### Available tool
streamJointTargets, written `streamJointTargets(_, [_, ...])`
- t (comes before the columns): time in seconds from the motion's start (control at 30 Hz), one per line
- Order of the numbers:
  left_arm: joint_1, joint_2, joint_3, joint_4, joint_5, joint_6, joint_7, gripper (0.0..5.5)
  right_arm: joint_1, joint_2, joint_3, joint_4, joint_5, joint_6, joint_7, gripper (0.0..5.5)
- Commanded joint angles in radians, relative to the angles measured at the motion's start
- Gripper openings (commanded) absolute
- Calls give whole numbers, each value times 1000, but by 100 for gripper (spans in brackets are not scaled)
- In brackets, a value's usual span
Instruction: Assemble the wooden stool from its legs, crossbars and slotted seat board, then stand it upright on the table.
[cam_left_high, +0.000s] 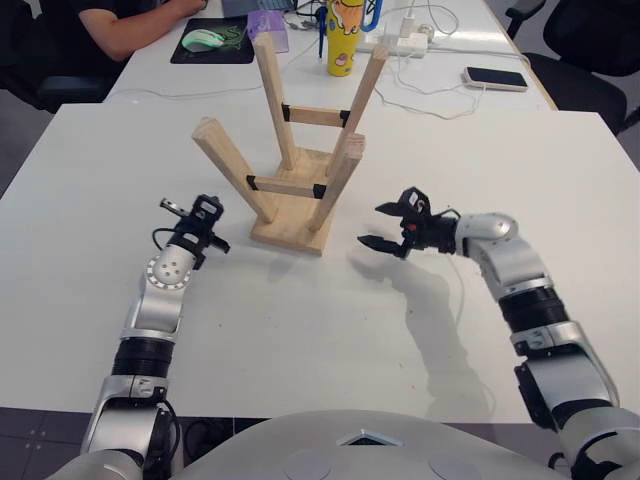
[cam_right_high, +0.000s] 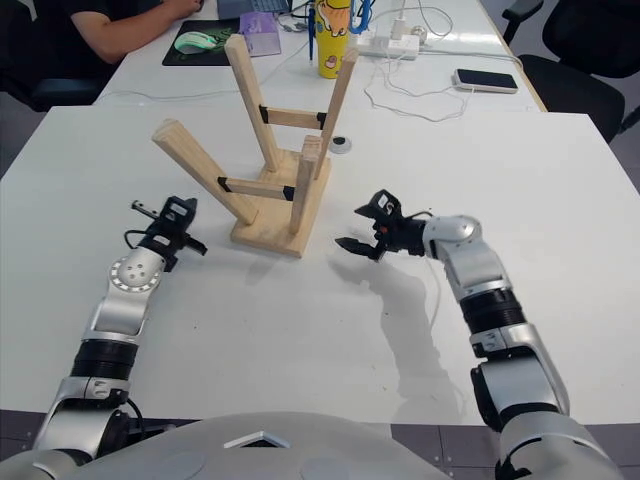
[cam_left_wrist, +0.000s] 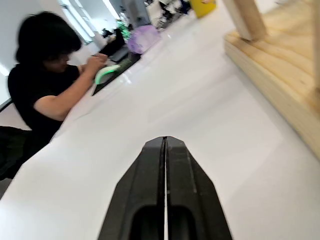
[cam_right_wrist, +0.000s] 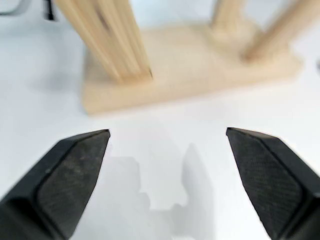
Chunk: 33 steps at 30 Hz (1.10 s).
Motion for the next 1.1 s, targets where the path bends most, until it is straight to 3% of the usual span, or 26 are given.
streamJointTargets(0.03, [-102, -7, -54, 39, 25, -51, -7, 0, 62, 132, -81, -7, 12, -4, -200, 432])
streamJointTargets(0.43, [-113, 12, -129, 176, 37, 47, -93, 0, -22, 303, -77, 162, -106, -20, -465, 432])
streamJointTargets(0.6, [-91, -31, -184, 139, -8, 25, -184, 0, 20, 344, -37, 114, -92, 6, -410, 432])
streamJointTargets(0.83, [-21, -94, -265, -103, -158, 139, -377, 0, 88, 287, -28, 5, -58, 66, -316, 432])
streamJointTargets(1.1, [20, -104, -289, -272, -202, 297, -387, 0, 178, 195, 5, -168, 13, 182, -187, 432])
